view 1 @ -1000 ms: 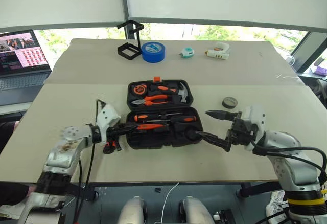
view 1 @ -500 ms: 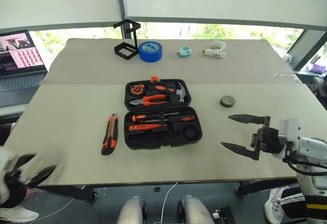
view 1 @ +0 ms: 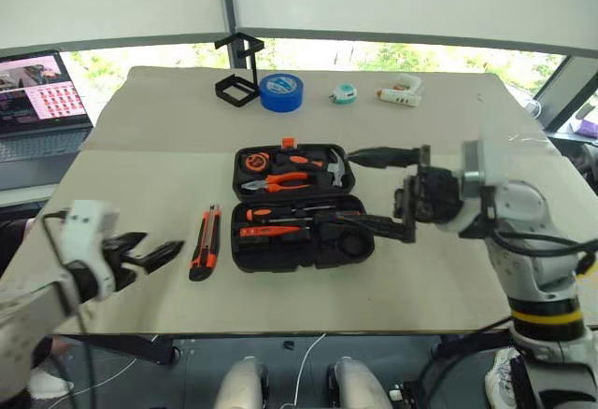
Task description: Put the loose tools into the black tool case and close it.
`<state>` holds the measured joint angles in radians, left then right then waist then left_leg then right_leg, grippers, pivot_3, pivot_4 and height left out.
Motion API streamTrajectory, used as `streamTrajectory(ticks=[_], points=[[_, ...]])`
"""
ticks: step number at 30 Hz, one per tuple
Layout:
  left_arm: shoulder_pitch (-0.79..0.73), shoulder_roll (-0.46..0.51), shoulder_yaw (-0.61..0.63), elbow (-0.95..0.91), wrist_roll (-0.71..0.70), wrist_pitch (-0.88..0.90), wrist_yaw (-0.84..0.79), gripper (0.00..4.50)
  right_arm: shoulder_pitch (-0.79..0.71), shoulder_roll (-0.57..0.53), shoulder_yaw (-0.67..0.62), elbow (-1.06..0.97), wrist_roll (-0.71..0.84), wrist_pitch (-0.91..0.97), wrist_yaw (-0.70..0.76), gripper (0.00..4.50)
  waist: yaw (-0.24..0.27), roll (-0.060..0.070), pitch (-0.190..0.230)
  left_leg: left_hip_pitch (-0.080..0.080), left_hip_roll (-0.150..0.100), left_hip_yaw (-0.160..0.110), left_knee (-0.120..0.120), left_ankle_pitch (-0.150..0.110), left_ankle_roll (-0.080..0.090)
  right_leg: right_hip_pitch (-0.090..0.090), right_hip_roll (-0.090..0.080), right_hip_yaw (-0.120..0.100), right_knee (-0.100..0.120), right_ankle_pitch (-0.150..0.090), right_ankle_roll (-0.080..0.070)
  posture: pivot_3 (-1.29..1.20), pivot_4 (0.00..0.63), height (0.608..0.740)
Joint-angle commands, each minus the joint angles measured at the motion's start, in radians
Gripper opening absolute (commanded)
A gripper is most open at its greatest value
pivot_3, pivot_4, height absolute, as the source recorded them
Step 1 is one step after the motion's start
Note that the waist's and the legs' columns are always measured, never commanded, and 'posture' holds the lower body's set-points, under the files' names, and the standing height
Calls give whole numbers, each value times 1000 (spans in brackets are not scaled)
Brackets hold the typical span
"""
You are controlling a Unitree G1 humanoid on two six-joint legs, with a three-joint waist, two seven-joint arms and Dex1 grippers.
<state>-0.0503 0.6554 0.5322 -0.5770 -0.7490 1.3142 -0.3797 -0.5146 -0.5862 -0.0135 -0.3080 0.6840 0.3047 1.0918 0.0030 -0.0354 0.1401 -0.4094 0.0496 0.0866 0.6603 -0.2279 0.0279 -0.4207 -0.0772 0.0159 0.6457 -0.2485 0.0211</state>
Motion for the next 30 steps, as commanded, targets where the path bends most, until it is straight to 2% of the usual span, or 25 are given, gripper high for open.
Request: streamTrajectory(ticks=[1, 4, 12, 13, 14, 16, 19, 21, 24, 27, 30], points=[[-94, -64, -110, 0, 70, 82, 157, 4456, -46, 18, 3, -7, 21, 43, -29, 4500, -3, -1, 1, -1, 0, 0, 0, 0, 0, -1, 1, 0, 0, 0, 0, 0, 150, 740], [-143, -87, -202, 27, 120, 86, 201, 4456, -42, 19, -8, -14, 24, 55, -36, 4500, -1, -1, 1, -2, 0, -1, 0, 0, 0, -1, 0, -1, 0, 0, 0, 0, 150, 740], [-143, -117, -326, 115, 205, 13, 206, 4456, 55, -25, -52, -42, 34, 44, 12, 4500, 3, -1, 1, 0, 0, 0, 0, 0, 0, 0, -1, 0, 0, 0, 0, 0, 150, 740], [-137, -110, -350, 130, 219, -3, 200, 4211, 62, -31, -53, -40, 34, 43, 21, 4500, 6, -1, 1, 1, 0, 0, 0, 0, 0, 1, -1, 0, 0, 0, 0, 0, 150, 740], [-126, -101, -360, 138, 237, -18, 200, 4211, 71, -38, -54, -38, 33, 39, 33, 4500, 7, 0, 1, 3, -1, 0, 0, 0, 0, 2, -1, 0, 0, 0, -1, 0, 150, 740], [-105, -91, -352, 138, 255, -46, 194, 3581, 89, -49, -59, -33, 31, 34, 52, 4500, 8, 1, 0, 5, 0, 0, 0, 0, -1, 3, 0, 0, 0, 0, -2, 0, 150, 740], [-67, -65, -316, 125, 262, -89, 163, 2364, 129, -58, -76, -23, 22, 11, 83, 4500, 7, 1, 0, 5, 0, 0, 0, 0, -1, 4, 0, 0, 0, 0, -2, 0, 150, 740], [-40, -37, -287, 124, 260, -153, 115, 1763, 166, -62, -91, -13, 14, -18, 108, 4500, 2, 1, 0, 5, 0, 0, 0, 0, -1, 3, 0, 1, 0, 0, -3, 0, 150, 740], [9, 75, -262, 146, 275, -350, -65, 1731, 206, -72, -113, 3, 5, -53, 131, 4500, -7, 1, 0, 3, 0, 1, 0, 0, -1, 1, 0, 1, 0, 0, -3, 0, 150, 740], [28, 206, -234, 210, 261, -631, -379, 1731, 241, -93, -150, 27, -1, -81, 148, 4500, -8, 0, 2, 2, 1, 1, 0, 0, -1, -1, 0, 0, 1, -1, -4, 0, 150, 740], [-54, 333, -307, 228, 223, -749, -661, 1731, 278, -127, -190, 57, -13, -102, 166, 4500, 7, 0, 3, 1, 1, 1, 0, 1, -1, -1, -1, -2, -1, -3, -9, 0, 150, 740]])
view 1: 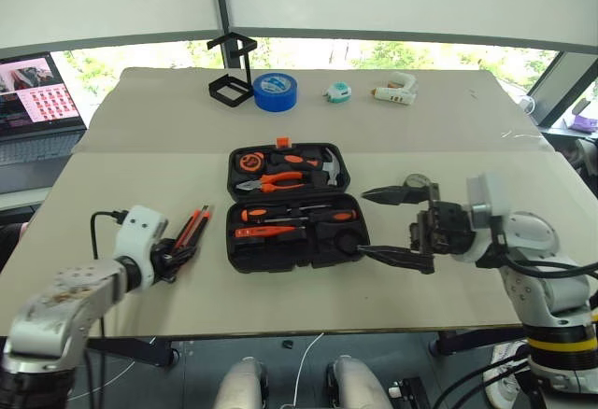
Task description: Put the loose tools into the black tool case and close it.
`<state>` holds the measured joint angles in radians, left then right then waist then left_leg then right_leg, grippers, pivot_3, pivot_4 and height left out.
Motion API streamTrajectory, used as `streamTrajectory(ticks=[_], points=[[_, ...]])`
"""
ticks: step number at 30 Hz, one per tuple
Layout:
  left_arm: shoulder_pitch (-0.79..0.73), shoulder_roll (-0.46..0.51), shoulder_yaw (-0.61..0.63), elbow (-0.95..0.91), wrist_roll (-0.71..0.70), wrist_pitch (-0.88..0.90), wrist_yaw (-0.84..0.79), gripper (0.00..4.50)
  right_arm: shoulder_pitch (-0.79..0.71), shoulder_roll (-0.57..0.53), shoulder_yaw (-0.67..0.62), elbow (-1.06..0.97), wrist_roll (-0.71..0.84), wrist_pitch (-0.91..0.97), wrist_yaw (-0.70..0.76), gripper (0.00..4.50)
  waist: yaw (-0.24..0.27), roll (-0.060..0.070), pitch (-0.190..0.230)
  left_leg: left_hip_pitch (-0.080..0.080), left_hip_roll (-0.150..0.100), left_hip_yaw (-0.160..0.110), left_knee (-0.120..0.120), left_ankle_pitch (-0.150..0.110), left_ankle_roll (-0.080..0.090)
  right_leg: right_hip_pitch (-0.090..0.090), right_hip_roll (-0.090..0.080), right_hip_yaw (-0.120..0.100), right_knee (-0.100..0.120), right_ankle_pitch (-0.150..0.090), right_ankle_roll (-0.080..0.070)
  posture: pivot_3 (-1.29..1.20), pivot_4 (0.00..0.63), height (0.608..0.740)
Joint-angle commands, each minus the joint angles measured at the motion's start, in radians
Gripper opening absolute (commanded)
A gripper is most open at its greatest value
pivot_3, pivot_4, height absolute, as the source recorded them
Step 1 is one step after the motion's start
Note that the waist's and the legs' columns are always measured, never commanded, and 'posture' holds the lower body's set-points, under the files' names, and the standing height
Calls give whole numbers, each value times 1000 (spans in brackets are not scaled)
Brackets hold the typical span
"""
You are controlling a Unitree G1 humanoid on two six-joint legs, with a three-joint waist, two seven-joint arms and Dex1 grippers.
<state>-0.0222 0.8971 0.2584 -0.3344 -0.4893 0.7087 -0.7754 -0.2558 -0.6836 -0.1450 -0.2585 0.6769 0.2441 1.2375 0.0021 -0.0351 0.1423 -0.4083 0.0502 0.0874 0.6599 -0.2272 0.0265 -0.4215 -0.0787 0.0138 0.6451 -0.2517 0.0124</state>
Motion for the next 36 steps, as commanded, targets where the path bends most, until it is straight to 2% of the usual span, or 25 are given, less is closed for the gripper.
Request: streamTrajectory(ticks=[1, 4, 6, 10, 14, 27, 36], points=[[-123, 119, -80, -22, -41, -159, -332, 1731, 29, -41, -69, 15, -10, -44, 24, 4500, 12, 0, 1, -1, 0, 0, 0, 0, 0, 0, 0, 0, -1, -1, -3, 0, 150, 740], [-296, 120, -272, -36, 20, -173, -416, 1731, 53, -96, -87, 45, -32, -43, 48, 4500, 23, 1, 1, -2, -2, 2, 1, 0, 1, 2, -2, 0, -4, -1, -1, 0, 150, 740], [-407, 76, -393, -13, 93, -166, -409, 1731, 71, -132, -88, 61, -47, -40, 70, 4500, 22, 1, 2, -3, -3, 4, 1, 0, 3, 2, -1, 3, -5, 4, 8, 0, 150, 740], [-550, -4, -552, 52, 210, -160, -402, 1731, 97, -158, -95, 53, -40, -27, 83, 4500, 10, 0, 2, -7, -3, 5, 3, 0, 4, 0, 4, 2, -5, 6, 11, 0, 150, 740], [-619, -84, -669, 130, 318, -202, -397, 1731, 135, -151, -115, 13, -23, -24, 63, 4500, 6, 0, 3, -7, -2, 4, 3, -1, 4, 0, 8, 2, -4, 5, 11, 0, 150, 740], [-647, -118, -734, 181, 436, -203, -444, 1731, 183, -132, -131, -30, -10, -32, 20, 4500, 10, 0, 3, -7, -2, 0, 7, -1, 4, 0, 7, 2, -3, 5, 11, 0, 150, 740], [-621, -158, -711, 174, 406, -161, -437, 1731, 187, -114, -127, -34, -15, -37, 12, 4500, 12, 0, 3, -7, -2, -2, 9, -1, 4, 1, 6, 2, -2, 5, 12, 0, 150, 740]])
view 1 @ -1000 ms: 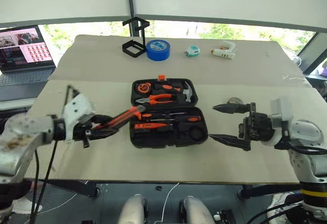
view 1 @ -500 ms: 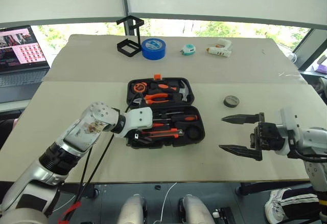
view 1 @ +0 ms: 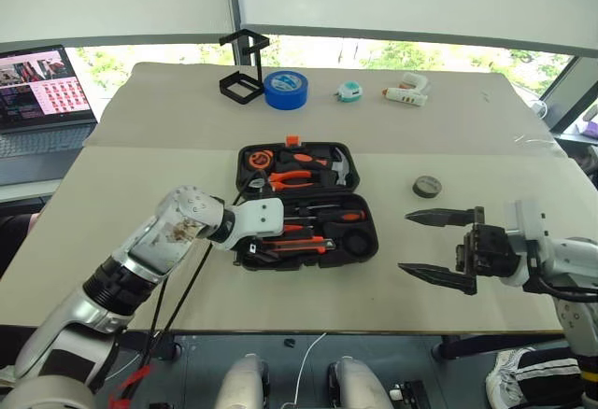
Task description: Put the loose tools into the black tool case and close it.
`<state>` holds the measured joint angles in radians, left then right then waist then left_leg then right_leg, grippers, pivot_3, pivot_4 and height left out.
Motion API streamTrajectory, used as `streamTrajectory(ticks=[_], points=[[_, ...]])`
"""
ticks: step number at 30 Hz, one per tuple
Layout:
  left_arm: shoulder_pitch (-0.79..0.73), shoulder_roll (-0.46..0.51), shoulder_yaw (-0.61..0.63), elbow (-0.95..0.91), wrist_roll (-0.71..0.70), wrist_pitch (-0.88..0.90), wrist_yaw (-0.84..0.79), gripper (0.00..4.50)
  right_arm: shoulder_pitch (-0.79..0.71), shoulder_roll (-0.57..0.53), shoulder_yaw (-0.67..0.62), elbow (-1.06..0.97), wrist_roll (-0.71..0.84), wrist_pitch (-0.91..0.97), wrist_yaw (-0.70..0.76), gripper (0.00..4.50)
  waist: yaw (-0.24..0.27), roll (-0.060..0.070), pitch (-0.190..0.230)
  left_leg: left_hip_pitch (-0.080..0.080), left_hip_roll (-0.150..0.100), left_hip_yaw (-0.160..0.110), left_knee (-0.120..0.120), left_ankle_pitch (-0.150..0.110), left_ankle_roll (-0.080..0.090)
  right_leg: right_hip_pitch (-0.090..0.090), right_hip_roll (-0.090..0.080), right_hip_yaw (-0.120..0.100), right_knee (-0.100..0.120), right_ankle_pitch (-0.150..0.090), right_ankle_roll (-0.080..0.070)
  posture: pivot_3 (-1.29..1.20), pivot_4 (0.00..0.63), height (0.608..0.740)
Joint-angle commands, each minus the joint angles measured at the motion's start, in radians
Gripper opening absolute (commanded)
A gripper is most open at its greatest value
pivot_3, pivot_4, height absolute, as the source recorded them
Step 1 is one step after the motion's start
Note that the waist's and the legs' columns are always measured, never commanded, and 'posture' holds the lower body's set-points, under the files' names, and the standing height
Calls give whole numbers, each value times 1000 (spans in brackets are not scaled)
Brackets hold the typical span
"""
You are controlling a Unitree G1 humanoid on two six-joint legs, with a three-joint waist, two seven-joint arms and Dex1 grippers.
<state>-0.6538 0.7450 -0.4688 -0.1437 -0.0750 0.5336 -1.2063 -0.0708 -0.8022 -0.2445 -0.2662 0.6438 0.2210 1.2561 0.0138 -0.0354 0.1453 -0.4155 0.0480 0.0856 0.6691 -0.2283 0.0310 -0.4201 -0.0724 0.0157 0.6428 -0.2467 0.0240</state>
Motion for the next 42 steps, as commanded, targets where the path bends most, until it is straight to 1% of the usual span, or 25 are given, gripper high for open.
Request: streamTrajectory(ticks=[1, 2, 4, 6, 9, 12, 15, 18, 19, 20, 21, 22, 23, 27, 28, 32, 34, 38, 42], points=[[14, -5, 18, -15, -12, 15, -10, 1731, 5, 8, -25, -25, 17, -15, -7, 4500, 0, 0, 0, 0, 0, 0, 0, 0, 0, 0, 0, 0, 0, 0, 0, 0, 150, 740], [16, -3, 19, -13, -13, 15, -12, 1731, 8, 11, -23, -25, 15, -16, -7, 4500, -1, 0, 0, 0, 0, 0, 0, 0, 0, 0, 0, 0, 0, 0, 0, 0, 150, 740], [24, -3, 28, -13, -17, 4, -12, 2746, 5, 16, -15, -28, 16, -11, -9, 4500, -1, 0, 0, 0, 0, 0, 0, 0, 0, 0, 0, 0, 1, 0, 0, 0, 150, 740], [32, -12, 42, -9, -22, -13, -6, 3338, -2, 19, -9, -29, 16, -6, -9, 4500, -2, 0, 0, 0, 0, 0, 0, 0, 0, 0, 0, 0, 1, 0, 0, 0, 150, 740], [55, -83, 147, 3, -103, -64, 31, 4397, -17, 22, 1, -24, 14, -1, -10, 4500, -2, 0, 0, 0, 0, 0, 0, 0, 1, 0, 0, 0, 1, 0, 0, 0, 150, 740], [69, -125, 249, 17, -169, -111, 49, 4397, -18, 25, 3, -26, 16, 1, -13, 4500, -1, 0, 0, 0, 0, 0, 2, 0, 1, 0, 0, 0, 1, 0, 0, 0, 150, 740], [77, -115, 301, 34, -202, -133, 36, 4397, -8, 30, 7, -29, 14, -3, -16, 4500, -2, 0, 0, -1, 1, -1, 4, -1, 1, 0, 0, -1, 3, 0, 0, 0, 150, 740], [95, -110, 344, 75, -208, -161, 49, 3656, -6, 37, 12, -29, 14, -1, -25, 4500, -2, 0, 0, -1, 1, -1, 5, -1, 1, 0, 0, -1, 4, 0, 0, 0, 150, 740], [106, -106, 348, 86, -204, -186, 45, 3254, -9, 39, 17, -28, 13, 0, -28, 4500, -2, 0, 0, -1, 1, -1, 6, -1, 1, 0, 0, 0, 4, 0, 0, 0, 150, 740], [118, -108, 355, 97, -200, -202, 53, 2987, -15, 41, 23, -28, 12, 2, -32, 4500, -3, 0, 0, 0, 1, -1, 6, -1, 1, 1, 0, 0, 4, 0, 0, 0, 150, 740], [125, -110, 359, 104, -198, -212, 61, 2512, -20, 42, 27, -28, 12, 3, -36, 4500, -2, 0, 0, 0, 1, -1, 6, -1, 1, 0, 0, 0, 4, 0, 0, 0, 150, 740], [141, -119, 364, 106, -198, -224, 75, 2223, -26, 45, 31, -32, 14, 7, -43, 4500, -2, 0, 0, 0, 1, 0, 6, -1, 1, 1, -1, 0, 4, 0, 0, 0, 150, 740], [156, -127, 366, 107, -201, -232, 85, 1777, -30, 48, 34, -36, 16, 10, -49, 4500, -2, 0, 0, -1, 1, -1, 6, -1, 1, 0, -1, 0, 4, 0, 0, 0, 150, 740], [188, -160, 327, 111, -183, -263, 111, 221, -16, 57, 31, -52, 22, 13, -62, 4500, 2, 0, 0, -1, 1, -1, 7, -1, 1, 1, -1, -1, 4, 0, 1, 0, 150, 740], [188, -166, 311, 118, -168, -274, 114, 77, -11, 58, 31, -56, 22, 13, -64, 4500, 3, 0, 0, -1, 0, -1, 7, -1, 1, 1, -1, -1, 4, 0, 1, 0, 150, 740], [175, -187, 237, 152, -113, -280, 111, 77, 5, 61, 24, -71, 22, 16, -80, 4500, 3, 0, 0, -1, 0, 0, 8, -1, 1, 1, -2, -1, 4, 0, 1, 0, 150, 740], [175, -187, 220, 151, -111, -269, 96, 77, 10, 62, 22, -76, 22, 16, -86, 4500, 0, 0, 0, -1, 0, 0, 8, -1, 1, 1, -2, -1, 4, 0, 1, 0, 150, 740], [198, -165, 188, 162, -78, -301, 73, 77, 23, 65, 18, -87, 22, 14, -101, 4500, -2, 0, 0, -1, 0, -1, 7, -1, 1, 1, -1, -1, 4, 0, 1, 0, 150, 740], [211, -176, 168, 184, -46, -302, 96, 77, 38, 68, 17, -99, 24, 11, -115, 4500, -2, 0, 0, -1, 0, -1, 7, -1, 2, 1, -1, -1, 4, 0, 1, 0, 150, 740]])
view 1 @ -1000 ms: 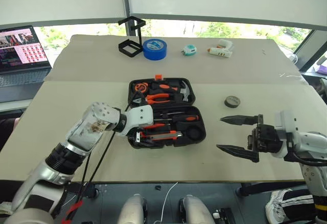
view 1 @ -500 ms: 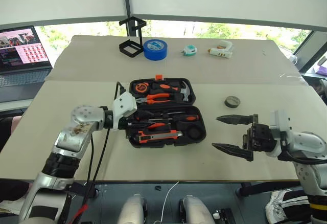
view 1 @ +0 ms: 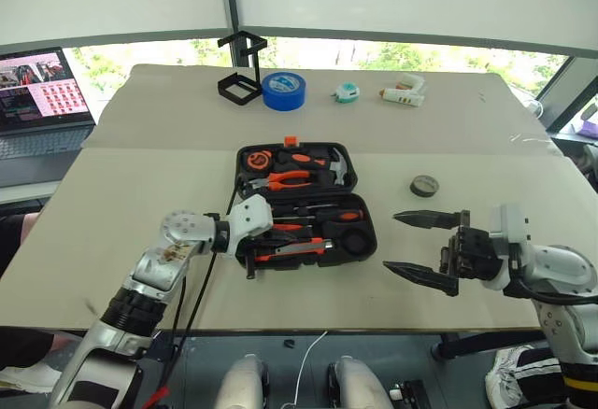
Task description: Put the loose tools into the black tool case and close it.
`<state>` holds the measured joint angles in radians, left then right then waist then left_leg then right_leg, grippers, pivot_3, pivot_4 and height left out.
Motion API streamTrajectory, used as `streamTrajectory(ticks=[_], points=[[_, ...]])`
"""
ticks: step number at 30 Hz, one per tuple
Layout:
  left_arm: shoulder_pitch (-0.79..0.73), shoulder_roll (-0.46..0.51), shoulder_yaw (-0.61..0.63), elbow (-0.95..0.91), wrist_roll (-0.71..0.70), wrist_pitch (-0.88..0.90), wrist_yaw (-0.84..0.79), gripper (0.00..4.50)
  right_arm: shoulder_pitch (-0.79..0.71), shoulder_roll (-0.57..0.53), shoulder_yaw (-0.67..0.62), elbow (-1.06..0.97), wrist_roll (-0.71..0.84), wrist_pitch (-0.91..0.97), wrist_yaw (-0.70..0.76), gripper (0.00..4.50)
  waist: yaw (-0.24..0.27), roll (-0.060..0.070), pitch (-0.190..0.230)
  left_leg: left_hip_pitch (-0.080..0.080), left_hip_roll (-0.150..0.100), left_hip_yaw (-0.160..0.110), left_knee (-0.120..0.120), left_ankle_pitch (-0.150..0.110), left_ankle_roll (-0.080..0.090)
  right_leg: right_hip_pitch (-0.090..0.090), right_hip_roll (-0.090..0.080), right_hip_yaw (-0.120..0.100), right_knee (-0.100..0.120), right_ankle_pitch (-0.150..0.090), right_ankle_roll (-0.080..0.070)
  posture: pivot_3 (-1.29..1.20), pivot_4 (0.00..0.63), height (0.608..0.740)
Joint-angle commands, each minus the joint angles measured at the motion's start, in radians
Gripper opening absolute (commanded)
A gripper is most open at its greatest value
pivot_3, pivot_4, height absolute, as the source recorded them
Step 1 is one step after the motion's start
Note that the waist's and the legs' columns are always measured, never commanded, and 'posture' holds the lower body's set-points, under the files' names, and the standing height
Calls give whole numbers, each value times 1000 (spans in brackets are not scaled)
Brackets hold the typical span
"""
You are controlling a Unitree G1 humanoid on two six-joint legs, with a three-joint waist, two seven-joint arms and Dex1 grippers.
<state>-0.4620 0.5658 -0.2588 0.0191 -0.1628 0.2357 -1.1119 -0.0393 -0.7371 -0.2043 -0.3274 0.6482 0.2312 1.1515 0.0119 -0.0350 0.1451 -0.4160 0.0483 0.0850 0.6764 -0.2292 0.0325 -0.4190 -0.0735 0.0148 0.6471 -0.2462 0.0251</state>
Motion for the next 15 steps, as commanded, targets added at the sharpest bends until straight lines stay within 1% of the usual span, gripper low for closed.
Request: streamTrajectory(ticks=[1, 5, 9, 10, 15], points=[[19, 4, -51, 26, 56, -4, 7, 77, 8, 3, -24, -40, 21, 1, -13, 4500, 0, 0, 0, 0, 0, 0, 0, 0, 0, 0, 0, 0, 0, 0, 0, 0, 150, 740], [26, -5, -92, 44, 89, 90, 40, 77, 7, 4, -22, -39, 21, -1, -18, 4500, 1, 0, -1, 2, 0, 0, 0, 0, 0, 3, 0, 0, 0, 0, 0, 0, 150, 740], [34, -11, -141, 60, 120, 120, 51, 77, -2, 7, -16, -37, 21, -1, -25, 4500, 3, 2, -3, 14, 0, 0, 0, -1, 2, 16, -1, -2, -3, -1, 0, 0, 150, 740], [36, -16, -151, 66, 126, 120, 53, 77, -5, 7, -15, -36, 20, -1, -26, 4500, 3, 3, -4, 15, 0, 0, 0, -1, 2, 17, -1, -2, -4, -1, 1, 0, 150, 740], [54, -33, -122, 45, 83, 125, 51, 77, -4, 3, -23, -31, 19, -2, -24, 4500, 6, 8, -9, 15, 0, 0, 0, -2, 2, 18, -2, -1, -5, -1, 1, 0, 150, 740]])
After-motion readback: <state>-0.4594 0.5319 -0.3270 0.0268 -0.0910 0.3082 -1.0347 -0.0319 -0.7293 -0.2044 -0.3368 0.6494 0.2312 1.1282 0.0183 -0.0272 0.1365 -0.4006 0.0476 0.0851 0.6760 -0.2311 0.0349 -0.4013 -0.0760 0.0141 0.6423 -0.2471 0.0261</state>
